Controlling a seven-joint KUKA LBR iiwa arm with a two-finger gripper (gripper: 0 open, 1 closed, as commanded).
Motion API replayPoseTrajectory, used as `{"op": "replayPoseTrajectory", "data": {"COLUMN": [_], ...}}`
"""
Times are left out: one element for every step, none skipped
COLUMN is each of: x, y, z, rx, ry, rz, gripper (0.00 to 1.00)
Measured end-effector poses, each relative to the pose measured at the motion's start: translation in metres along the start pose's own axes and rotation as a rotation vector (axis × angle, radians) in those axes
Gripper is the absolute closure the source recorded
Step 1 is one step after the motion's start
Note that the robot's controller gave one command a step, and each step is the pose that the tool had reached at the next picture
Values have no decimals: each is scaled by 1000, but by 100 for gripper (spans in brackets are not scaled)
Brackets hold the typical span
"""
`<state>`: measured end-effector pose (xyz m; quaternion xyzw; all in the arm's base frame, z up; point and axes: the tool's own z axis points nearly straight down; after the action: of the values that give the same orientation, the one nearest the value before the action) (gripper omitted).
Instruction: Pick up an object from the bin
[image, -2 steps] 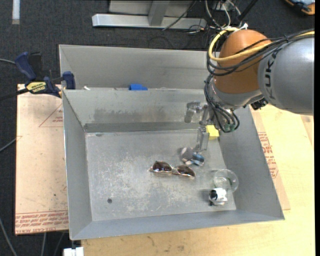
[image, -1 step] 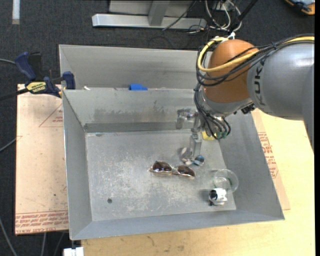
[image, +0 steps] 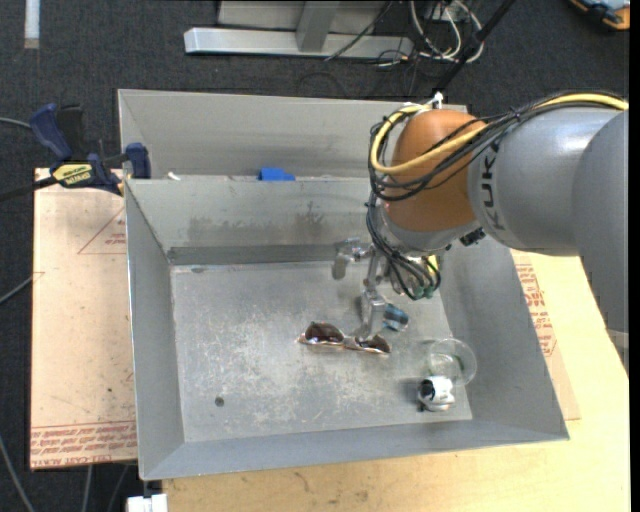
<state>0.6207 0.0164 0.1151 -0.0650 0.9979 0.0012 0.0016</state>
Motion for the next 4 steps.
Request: {"op": "replayPoseTrajectory", "data": {"x": [37,-2,-2,2], "y": [37,-11,-11,-11], "z": [15,34,34,28], "rx": [1,1,1,-1], "ry": [2,0,0,6], "rz": [-79,-257,-257,-262], "gripper": [0,100,100,100]}}
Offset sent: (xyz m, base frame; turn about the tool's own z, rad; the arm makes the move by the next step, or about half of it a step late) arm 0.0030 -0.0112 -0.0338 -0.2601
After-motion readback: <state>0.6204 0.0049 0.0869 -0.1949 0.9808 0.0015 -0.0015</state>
